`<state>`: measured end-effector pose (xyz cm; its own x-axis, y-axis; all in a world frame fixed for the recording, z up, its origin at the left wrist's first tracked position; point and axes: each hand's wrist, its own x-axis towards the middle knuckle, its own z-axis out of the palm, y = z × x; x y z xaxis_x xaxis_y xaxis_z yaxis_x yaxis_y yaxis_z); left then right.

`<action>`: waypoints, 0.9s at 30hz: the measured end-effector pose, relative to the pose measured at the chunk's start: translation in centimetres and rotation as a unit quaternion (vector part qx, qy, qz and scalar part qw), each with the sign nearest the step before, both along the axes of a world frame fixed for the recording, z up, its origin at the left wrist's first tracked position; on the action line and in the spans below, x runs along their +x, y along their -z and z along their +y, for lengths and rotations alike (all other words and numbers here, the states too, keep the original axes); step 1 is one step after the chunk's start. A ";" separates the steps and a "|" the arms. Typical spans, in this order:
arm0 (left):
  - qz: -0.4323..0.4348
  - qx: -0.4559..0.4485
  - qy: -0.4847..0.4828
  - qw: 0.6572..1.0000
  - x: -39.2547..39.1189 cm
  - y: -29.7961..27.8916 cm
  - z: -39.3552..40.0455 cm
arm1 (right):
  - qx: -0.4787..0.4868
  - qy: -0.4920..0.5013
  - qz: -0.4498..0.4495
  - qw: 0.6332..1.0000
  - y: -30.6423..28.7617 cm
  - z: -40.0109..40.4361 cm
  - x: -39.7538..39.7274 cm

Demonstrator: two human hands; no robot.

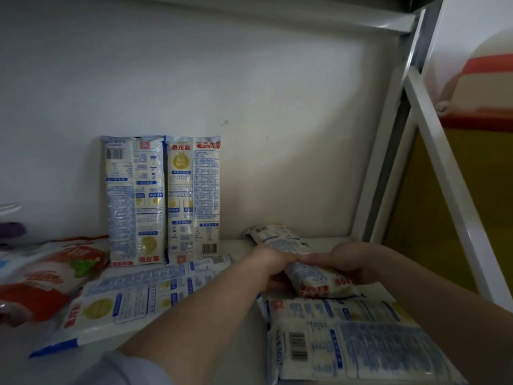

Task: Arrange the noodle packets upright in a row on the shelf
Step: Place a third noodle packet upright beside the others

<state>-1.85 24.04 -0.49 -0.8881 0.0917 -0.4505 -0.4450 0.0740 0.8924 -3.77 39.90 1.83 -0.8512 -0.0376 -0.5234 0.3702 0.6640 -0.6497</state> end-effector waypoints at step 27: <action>0.202 -0.075 -0.028 0.976 -1.6 -5.7 -5.8 | -0.363 -0.044 0.125 0.922 -2.1 -3.9 -1.6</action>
<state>-3.49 18.25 5.20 -0.9977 -0.0020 -0.0676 -0.0666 0.2025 0.9770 -5.33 36.03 3.96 -0.9189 -0.3754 -0.1207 0.1135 0.0414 -0.9927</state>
